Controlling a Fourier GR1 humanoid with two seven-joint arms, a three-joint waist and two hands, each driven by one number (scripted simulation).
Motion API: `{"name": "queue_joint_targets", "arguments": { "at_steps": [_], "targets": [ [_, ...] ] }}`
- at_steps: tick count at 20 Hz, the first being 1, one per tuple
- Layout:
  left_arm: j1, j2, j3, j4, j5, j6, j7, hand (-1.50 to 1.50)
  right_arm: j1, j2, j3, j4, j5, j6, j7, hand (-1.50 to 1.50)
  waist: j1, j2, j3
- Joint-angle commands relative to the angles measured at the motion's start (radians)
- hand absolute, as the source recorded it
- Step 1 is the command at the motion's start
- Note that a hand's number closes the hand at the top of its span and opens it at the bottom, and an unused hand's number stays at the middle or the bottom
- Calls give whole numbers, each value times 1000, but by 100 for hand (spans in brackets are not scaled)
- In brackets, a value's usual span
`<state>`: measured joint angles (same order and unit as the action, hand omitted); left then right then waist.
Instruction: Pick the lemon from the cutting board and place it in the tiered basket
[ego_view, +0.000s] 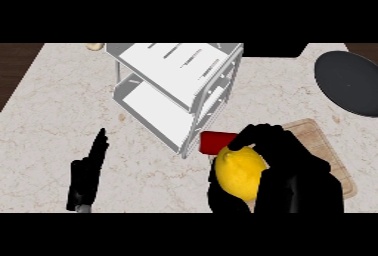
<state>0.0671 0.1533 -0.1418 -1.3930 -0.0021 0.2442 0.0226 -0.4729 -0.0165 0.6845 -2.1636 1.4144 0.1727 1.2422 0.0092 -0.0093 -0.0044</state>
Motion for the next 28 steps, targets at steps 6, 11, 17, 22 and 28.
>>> {"name": "queue_joint_targets", "arguments": {
  "at_steps": [6, 11, 17, 22, 28],
  "targets": [
    [-12, 1, -9, 9, -12, -6, 9, 0, -280, 16, -219, 199, -128, 87, 245, 150, 32, 8, 0],
    [-1, -34, -18, 29, -11, 3, -28, 0, -431, 16, -359, 352, -248, 88, 198, 150, 27, 11, 1],
    [-16, 1, 6, -9, 10, -30, 3, 0, -562, 16, -389, 653, -317, -17, 143, 150, 39, 14, 2],
    [-5, -3, -12, -9, -12, -23, 16, 0, -621, 16, -380, 828, -355, -111, 148, 150, 43, 15, 2],
    [1, 6, 2, -13, -12, -25, 16, 0, -568, 16, -384, 969, -365, -264, 78, 150, 31, 15, 4]
  ]
}}
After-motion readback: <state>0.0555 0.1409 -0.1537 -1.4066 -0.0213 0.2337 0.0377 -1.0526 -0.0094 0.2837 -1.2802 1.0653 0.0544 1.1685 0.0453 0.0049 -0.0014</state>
